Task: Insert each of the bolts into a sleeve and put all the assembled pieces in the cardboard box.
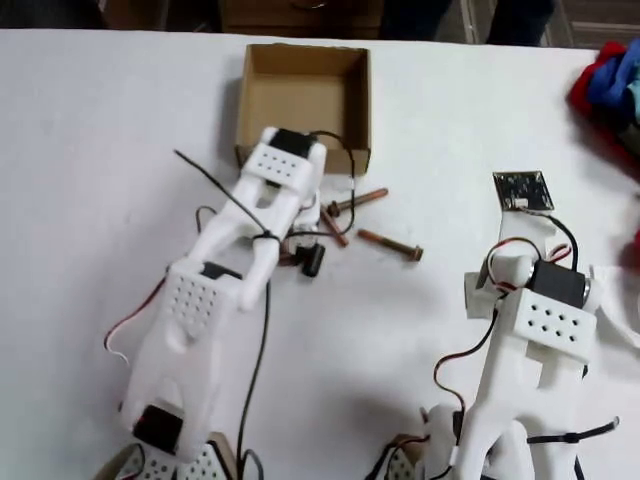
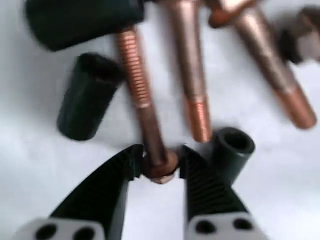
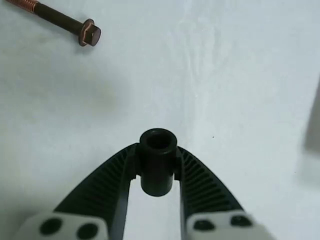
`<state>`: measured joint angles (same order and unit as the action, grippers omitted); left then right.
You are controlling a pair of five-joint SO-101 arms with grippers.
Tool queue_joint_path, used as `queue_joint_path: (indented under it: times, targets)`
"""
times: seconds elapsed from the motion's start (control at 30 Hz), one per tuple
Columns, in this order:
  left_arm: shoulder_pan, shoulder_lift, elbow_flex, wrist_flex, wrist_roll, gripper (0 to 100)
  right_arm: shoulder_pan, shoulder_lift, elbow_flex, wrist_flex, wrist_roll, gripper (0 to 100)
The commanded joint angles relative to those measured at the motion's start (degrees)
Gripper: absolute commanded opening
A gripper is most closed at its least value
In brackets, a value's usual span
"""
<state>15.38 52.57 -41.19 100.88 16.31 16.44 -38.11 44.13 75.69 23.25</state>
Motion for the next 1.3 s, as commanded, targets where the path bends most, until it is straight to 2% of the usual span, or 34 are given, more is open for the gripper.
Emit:
queue_joint_path:
  times: [0.0,0.13,0.27,0.37,0.5,0.57,0.7,0.77,0.83,0.9,1.0,1.17,1.27]
  targets:
    - [-2.1,-0.1,-0.4,1.3,-14.7,2,0.7,-1.8,-0.4,-0.7,-0.2,2.2]
    - [-2.2,-0.2,-0.1,1.5,-31.6,2,0.7,-1.8,-0.4,-0.7,-0.2,2.2]
    - [-3.0,-4.6,2.8,1.6,-40.9,2,0.7,-1.8,-0.4,-0.7,-0.1,2.2]
    - [-4.0,-14.1,11.0,1.6,-45.6,2,0.7,-1.8,-0.4,-0.7,-0.1,2.2]
    - [-6.9,-31.3,28.6,1.5,-57.9,2,0.7,-1.8,-0.3,-0.6,-0.1,2.2]
    - [-8.9,-40.4,38.5,1.4,-67.7,2,0.6,-1.8,-0.3,-0.6,-0.1,2.2]
    - [-12.7,-54.9,54.5,1.1,-92.7,2,0.4,-1.8,-0.4,-0.6,-0.1,2.2]
    - [-14.1,-59.5,59.0,1.0,-104.0,2,0.4,-1.8,-0.4,-0.6,-0.1,2.2]
    - [-14.7,-61.9,61.0,0.4,-111.8,2,0.4,-1.8,-0.4,-0.6,-0.1,2.2]
    - [-14.8,-62.3,61.6,-1.7,-114.7,2,0.4,-1.8,-0.4,-0.6,-0.1,2.2]
    - [-14.3,-62.2,62.2,-7.8,-113.3,3,0.4,-1.8,-0.4,-0.6,-0.1,2.2]
    - [-14.2,-62.2,67.0,-19.2,-104.5,3,0.7,-1.8,-0.3,-0.3,-0.1,2.2]
    - [-14.2,-62.2,69.8,-26.6,-96.2,3,0.7,-1.8,-0.3,-0.3,-0.1,2.2]
